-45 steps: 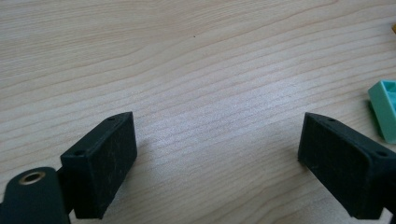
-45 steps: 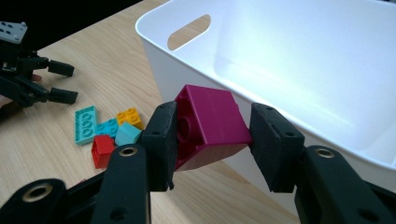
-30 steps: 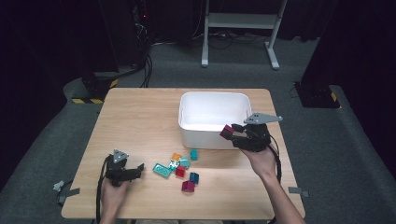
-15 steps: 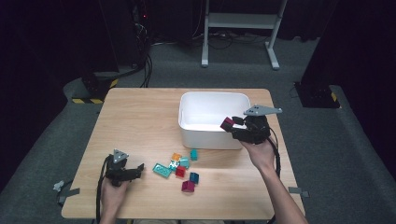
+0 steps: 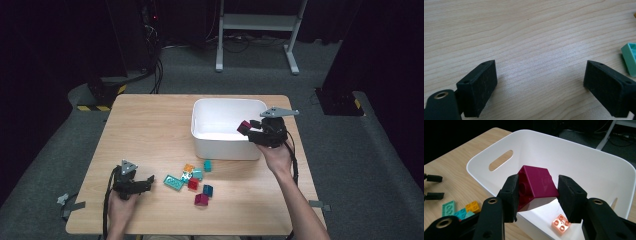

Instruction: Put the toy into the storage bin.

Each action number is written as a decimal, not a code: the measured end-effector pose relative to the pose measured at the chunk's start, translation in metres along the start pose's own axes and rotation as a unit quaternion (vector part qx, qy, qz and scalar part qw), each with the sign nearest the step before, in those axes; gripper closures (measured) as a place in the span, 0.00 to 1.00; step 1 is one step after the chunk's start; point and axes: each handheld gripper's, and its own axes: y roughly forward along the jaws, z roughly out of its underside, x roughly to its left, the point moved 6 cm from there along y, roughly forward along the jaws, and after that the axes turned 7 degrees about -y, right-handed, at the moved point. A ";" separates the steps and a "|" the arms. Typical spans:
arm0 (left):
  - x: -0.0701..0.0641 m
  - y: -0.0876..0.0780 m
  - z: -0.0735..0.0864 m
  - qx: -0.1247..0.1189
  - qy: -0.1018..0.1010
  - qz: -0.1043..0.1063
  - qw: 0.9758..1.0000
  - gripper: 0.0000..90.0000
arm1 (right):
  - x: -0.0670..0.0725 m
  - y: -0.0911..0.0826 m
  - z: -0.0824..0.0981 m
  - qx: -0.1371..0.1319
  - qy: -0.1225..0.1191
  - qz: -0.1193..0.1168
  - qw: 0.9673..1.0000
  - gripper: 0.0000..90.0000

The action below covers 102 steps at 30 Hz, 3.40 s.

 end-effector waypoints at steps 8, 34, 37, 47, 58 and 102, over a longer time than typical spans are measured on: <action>0.000 0.000 0.000 0.001 0.001 0.000 1.000 0.13 | -0.010 0.011 0.002 0.012 0.010 0.010 1.000 0.59; 0.000 0.000 0.000 0.001 0.001 0.000 1.000 0.13 | -0.018 0.032 0.001 0.040 0.022 0.012 0.999 0.47; 0.000 0.000 0.000 0.000 0.000 0.000 1.000 0.13 | -0.016 0.030 -0.001 0.035 0.020 0.012 0.999 0.45; 0.000 0.000 0.000 0.001 0.001 0.000 1.000 0.13 | 0.004 0.018 0.000 0.007 0.006 -0.004 1.000 0.40; 0.000 0.000 0.000 0.000 0.000 0.000 1.000 0.13 | 0.020 -0.002 0.004 -0.024 -0.003 -0.024 0.999 0.44; 0.000 0.000 0.000 0.000 0.000 -0.001 1.000 0.13 | 0.137 0.051 0.130 0.050 -0.033 -0.141 0.988 0.47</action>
